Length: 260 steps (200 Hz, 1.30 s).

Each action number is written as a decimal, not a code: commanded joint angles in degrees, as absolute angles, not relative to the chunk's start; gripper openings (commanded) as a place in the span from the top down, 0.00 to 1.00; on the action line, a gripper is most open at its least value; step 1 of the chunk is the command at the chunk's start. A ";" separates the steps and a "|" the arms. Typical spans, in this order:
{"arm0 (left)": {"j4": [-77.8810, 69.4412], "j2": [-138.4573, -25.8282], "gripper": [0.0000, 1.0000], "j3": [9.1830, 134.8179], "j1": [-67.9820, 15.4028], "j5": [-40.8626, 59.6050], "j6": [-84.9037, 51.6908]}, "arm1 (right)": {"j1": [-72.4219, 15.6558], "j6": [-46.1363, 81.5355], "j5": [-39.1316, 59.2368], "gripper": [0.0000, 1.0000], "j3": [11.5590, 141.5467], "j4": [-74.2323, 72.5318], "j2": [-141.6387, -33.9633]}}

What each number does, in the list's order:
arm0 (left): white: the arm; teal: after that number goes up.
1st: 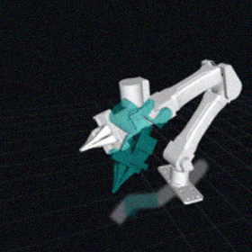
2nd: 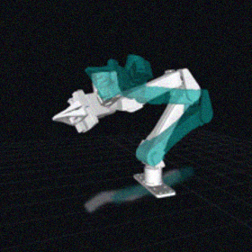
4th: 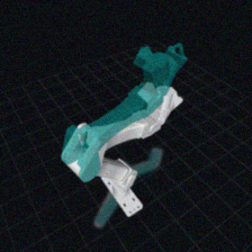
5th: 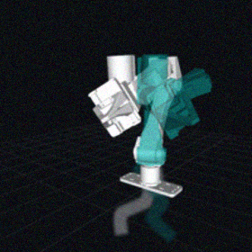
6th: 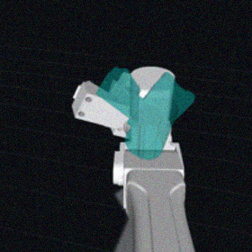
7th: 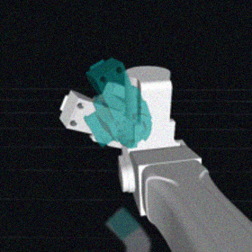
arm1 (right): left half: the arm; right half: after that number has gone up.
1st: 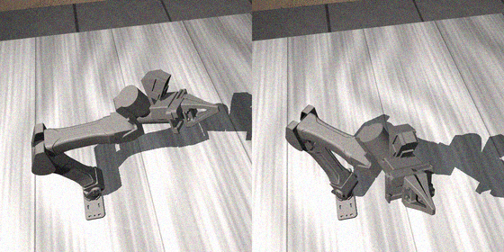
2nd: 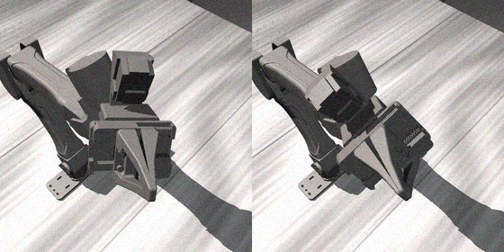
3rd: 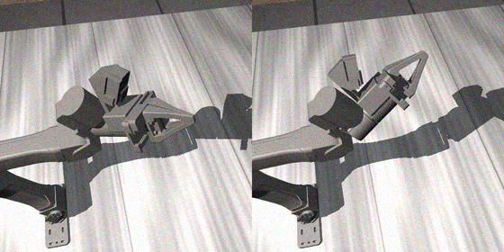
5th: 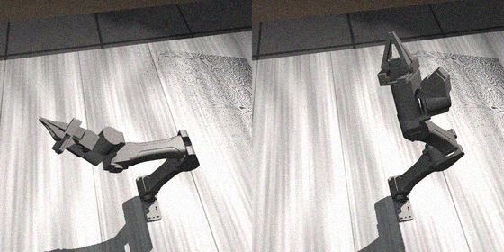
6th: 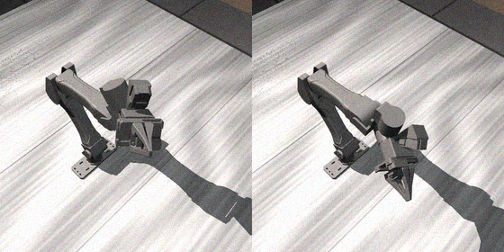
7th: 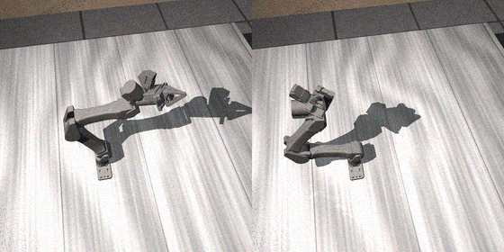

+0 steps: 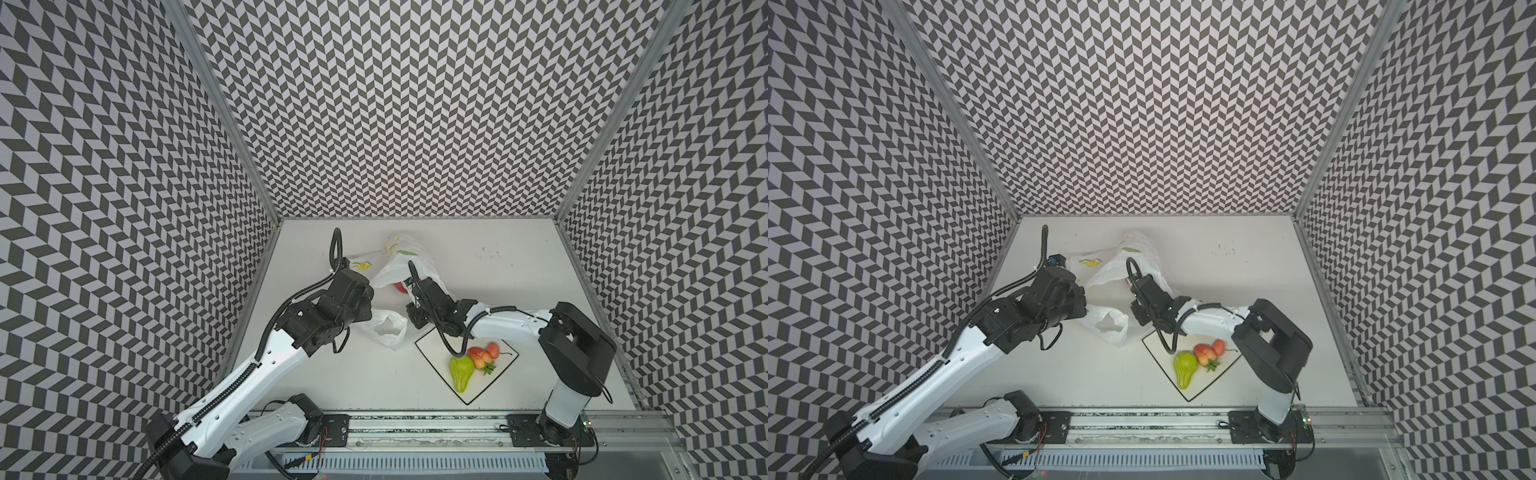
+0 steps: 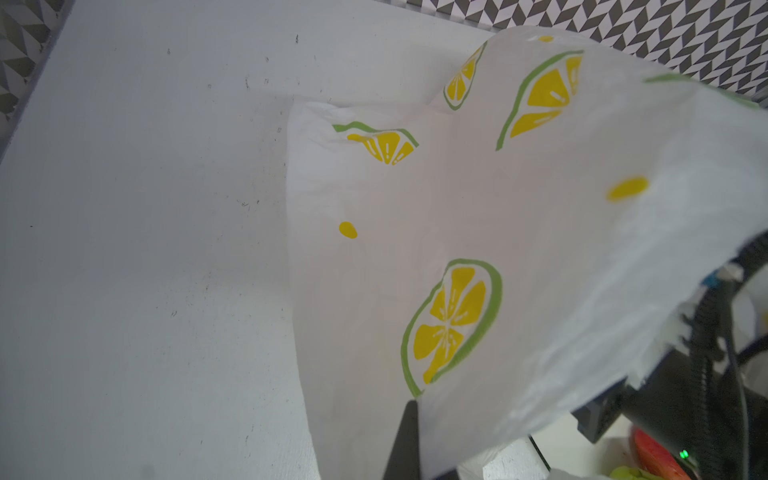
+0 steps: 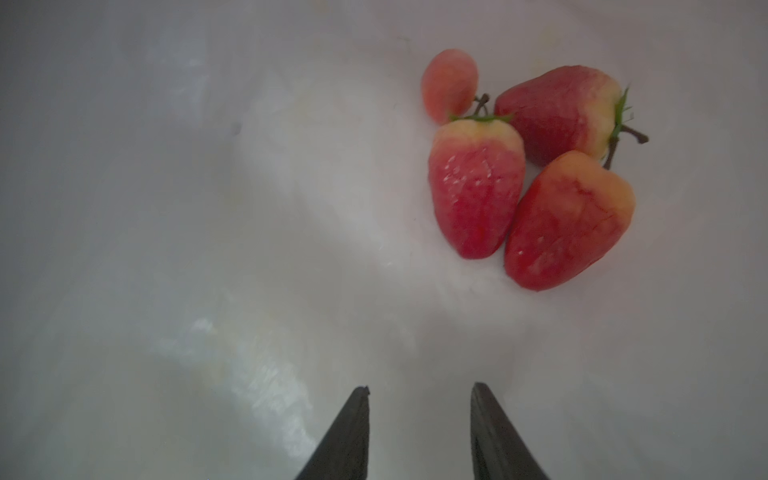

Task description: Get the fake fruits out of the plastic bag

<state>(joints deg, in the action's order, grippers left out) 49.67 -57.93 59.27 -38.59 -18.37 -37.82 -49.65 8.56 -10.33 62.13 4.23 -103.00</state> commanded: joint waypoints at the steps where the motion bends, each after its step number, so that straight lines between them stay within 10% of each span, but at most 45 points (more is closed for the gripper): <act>1: 50.92 -56.69 1.00 59.01 -38.32 -19.48 -37.44 | -49.28 14.58 -6.71 0.57 66.37 4.51 -105.72; 141: 44.25 -59.30 1.00 54.40 -39.01 -8.65 -29.05 | -44.04 64.60 -1.28 0.30 65.66 -17.43 -110.50; 260: 38.02 -59.27 1.00 57.73 -38.84 -7.91 -29.03 | -45.44 60.34 9.62 0.31 62.23 -22.40 -111.79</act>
<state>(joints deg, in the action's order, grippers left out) 40.05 -60.10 57.45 -38.65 -9.04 -29.58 -45.23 58.48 9.21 62.26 -19.92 -113.19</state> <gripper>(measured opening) 0.047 0.672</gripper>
